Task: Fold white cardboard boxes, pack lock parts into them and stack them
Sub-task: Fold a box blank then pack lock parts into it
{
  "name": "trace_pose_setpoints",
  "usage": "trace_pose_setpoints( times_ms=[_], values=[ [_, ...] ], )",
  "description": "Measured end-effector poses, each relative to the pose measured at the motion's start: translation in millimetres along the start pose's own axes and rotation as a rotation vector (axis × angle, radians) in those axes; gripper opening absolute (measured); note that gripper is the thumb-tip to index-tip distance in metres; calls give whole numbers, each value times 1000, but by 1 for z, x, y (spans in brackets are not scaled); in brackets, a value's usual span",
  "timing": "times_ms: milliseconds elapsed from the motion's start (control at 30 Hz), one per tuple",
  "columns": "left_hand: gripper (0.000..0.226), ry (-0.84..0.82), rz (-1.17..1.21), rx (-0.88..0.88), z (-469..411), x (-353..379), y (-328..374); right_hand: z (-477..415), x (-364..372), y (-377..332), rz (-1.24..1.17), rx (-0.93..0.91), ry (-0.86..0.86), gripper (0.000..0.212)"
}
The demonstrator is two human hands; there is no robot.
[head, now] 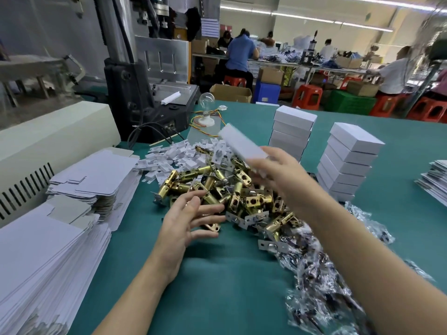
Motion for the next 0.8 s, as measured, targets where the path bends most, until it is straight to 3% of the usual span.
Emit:
trace_pose_setpoints(
  times_ms=[67,167,233,433,533,600,700,800],
  values=[
    [59,-11,-12,-3,-1,-1,-1,-22,-14,-11,-308,91,-19,33],
    [58,-34,-1,-17,-1,-2,-4,-49,-24,-23,-658,190,4,43],
    [61,-47,-7,-23,-2,-2,-5,-66,-23,-28,-678,203,38,46],
    [44,-19,-37,-4,-7,-4,-9,-89,-10,-39,-425,145,138,44],
    [46,50,-65,124,-8,-3,-8,-69,0,-36,-170,89,-144,47],
    [67,104,-149,257,-8,-3,-4,-49,10,-30,-64,83,-339,49],
    [101,151,-392,456,-6,-6,6,-20,29,-17,-74,138,-514,48],
    [107,124,-505,582,0,-9,11,3,44,-4,-60,182,-637,45]
  ],
)
Point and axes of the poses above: each hand's wrist, its own z-axis away from the middle knuckle, its own x-axis out of the palm, y = z × x, the point moved 2 cm from there along -z, towards the middle knuckle, and after that the axes turned 7 degrees about z, right-handed, at the moved point
